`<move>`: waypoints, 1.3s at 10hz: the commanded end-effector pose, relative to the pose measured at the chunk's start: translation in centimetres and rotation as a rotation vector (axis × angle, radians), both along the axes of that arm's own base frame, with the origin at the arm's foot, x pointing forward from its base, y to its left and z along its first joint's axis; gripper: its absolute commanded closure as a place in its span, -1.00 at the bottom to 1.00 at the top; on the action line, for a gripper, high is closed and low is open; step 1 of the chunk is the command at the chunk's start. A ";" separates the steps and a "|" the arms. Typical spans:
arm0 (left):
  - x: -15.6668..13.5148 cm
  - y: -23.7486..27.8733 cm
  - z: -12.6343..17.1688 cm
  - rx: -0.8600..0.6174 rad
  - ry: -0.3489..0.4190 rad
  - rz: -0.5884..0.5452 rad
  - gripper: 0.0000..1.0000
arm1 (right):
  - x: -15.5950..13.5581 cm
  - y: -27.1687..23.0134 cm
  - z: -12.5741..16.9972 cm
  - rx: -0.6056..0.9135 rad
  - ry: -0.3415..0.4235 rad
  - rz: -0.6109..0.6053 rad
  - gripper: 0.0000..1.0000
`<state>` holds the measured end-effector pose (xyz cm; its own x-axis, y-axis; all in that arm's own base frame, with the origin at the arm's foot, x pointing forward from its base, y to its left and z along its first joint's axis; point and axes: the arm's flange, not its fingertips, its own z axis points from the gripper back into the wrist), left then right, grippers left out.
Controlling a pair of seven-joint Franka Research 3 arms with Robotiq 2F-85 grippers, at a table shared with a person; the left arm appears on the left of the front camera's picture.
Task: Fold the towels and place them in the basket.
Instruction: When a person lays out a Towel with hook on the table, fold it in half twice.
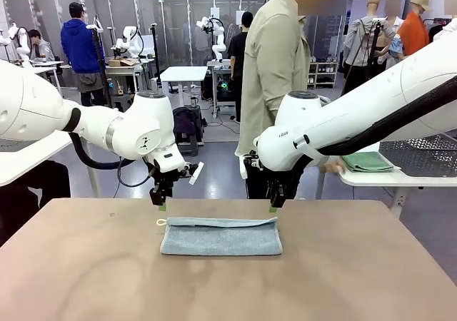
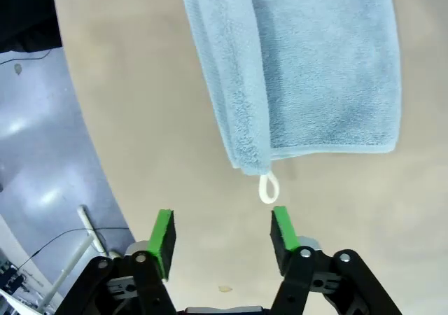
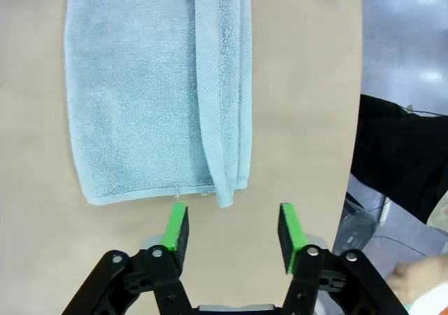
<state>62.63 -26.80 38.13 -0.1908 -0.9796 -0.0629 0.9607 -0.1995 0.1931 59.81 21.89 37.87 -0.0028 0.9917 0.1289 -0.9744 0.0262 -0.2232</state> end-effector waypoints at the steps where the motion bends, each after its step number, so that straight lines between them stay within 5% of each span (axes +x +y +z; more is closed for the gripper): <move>1: -2.2 1.3 1.3 -0.009 -0.056 0.014 -0.73 | -1.7 -0.6 0.7 0.007 -0.027 0.012 -0.68; 2: -3.1 1.7 2.7 -0.017 -0.087 0.014 -0.99 | -2.5 -0.4 1.8 0.013 -0.033 0.016 -0.73; 5: -8.1 2.5 7.2 -0.088 -0.009 0.029 -0.89 | -8.1 0.8 6.6 0.104 0.078 -0.094 -0.73; 7: -12.1 4.8 10.6 -0.205 0.050 0.023 -0.89 | -12.6 -0.1 9.7 0.178 0.133 -0.279 -0.73; 9: -15.4 7.7 13.1 -0.368 0.013 0.012 -0.89 | -16.0 -0.9 11.9 0.319 0.051 -0.493 -0.73; 13: -16.2 14.4 13.9 -0.557 -0.033 0.031 -0.89 | -19.1 -5.7 13.2 0.538 0.221 -0.896 -0.73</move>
